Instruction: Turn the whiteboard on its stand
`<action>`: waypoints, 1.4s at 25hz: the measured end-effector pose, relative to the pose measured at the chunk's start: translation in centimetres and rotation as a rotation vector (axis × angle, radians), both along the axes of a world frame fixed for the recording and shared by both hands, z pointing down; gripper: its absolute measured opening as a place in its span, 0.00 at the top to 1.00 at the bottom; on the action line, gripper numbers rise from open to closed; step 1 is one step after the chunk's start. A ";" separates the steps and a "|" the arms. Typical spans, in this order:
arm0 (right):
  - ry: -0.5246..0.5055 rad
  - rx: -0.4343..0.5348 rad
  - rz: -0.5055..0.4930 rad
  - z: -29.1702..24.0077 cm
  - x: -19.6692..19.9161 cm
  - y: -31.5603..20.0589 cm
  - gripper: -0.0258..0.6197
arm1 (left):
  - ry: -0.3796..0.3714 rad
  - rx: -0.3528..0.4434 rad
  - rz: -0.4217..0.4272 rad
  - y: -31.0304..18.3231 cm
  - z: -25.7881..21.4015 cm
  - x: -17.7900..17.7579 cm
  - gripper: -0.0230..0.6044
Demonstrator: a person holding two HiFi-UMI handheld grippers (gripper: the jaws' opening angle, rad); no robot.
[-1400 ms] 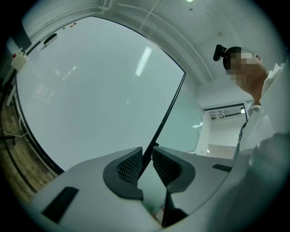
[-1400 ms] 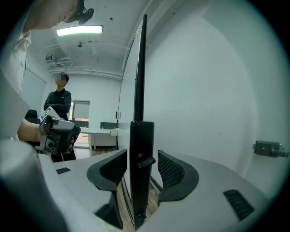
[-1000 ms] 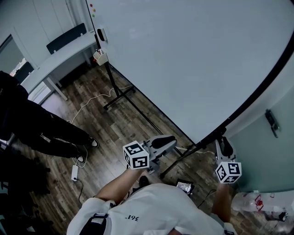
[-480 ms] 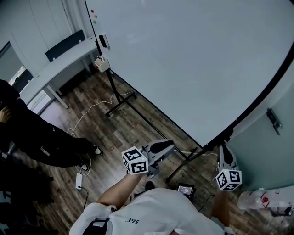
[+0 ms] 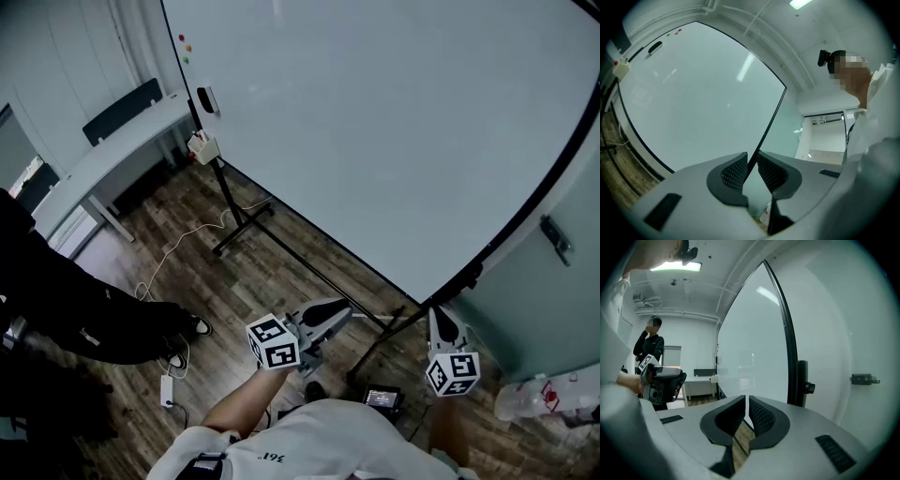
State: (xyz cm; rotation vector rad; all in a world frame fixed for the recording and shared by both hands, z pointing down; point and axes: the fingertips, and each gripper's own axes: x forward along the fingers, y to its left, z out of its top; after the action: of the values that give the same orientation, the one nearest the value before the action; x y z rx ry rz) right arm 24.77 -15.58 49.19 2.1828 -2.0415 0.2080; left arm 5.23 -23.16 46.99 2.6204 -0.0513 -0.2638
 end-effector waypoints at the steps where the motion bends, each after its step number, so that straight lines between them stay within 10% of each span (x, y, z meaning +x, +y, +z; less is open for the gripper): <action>1: 0.002 -0.004 -0.002 0.0 -0.5 0.0 0.89 | 0.003 0.001 0.003 0.0 0.0 -0.2 0.85; 35: -0.016 -0.028 -0.197 0.4 -3.6 7.4 0.89 | -0.025 0.019 -0.079 12.3 -0.6 1.1 0.95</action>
State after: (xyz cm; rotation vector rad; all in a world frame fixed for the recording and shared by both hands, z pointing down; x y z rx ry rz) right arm 21.21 -8.15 49.63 1.9535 -2.2296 0.2303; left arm 6.31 -10.82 46.34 2.6438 -0.1622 -0.2600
